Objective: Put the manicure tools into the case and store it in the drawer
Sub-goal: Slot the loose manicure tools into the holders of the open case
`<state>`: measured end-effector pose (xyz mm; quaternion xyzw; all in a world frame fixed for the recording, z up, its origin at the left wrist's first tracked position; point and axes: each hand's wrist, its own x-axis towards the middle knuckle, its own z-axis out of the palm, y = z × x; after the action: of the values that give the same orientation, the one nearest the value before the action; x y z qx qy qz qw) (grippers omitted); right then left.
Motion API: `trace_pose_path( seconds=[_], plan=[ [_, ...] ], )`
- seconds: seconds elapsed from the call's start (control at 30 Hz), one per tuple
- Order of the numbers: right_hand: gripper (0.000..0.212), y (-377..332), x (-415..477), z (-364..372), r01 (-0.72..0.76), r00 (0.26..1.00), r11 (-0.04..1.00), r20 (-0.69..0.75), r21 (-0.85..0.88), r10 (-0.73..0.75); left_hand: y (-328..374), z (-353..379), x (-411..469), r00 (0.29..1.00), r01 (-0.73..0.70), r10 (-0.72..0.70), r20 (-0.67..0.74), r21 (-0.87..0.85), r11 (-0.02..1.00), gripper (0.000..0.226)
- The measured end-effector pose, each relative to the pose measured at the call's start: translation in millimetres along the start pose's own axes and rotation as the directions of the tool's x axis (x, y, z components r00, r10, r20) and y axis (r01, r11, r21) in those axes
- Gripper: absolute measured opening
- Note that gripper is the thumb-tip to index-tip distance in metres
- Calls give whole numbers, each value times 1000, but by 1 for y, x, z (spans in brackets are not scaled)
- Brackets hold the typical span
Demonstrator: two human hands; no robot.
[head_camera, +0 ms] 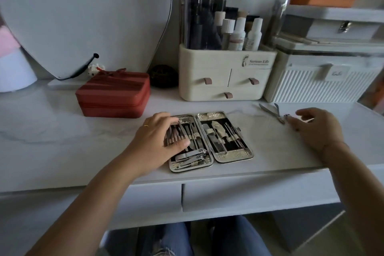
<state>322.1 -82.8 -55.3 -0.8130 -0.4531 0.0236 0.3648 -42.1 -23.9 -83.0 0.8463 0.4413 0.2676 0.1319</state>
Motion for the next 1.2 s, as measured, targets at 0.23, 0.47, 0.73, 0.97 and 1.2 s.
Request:
trace_pose_path(
  seconds=[0.23, 0.47, 0.73, 0.97, 1.2],
  plan=[
    [11, -6, 12, 0, 23, 997, 995, 79, -98, -15, -1, 2, 0, 997, 30, -33, 74, 44, 999, 100],
    [12, -28, -7, -7, 117, 990, 993, -88, 19, -115, 1, -4, 5, 980, 44, -47, 193, 16, 999, 108],
    [16, -117, -20, 30, -87, 828, 763, 472, 640, -302, 46, -13, 63, 982, 91, -35, 183, -305, 948, 47],
    [7, -131, -3, 68, -338, 785, 530, 544, 778, -296, 55, 2, 99, 969, 242, -157, 192, -606, 757, 32],
    [13, -127, -6, 77, -298, 862, 447, 439, 843, -252, 57, 12, 98, 978, 204, -165, 125, -705, 679, 31]
  ],
)
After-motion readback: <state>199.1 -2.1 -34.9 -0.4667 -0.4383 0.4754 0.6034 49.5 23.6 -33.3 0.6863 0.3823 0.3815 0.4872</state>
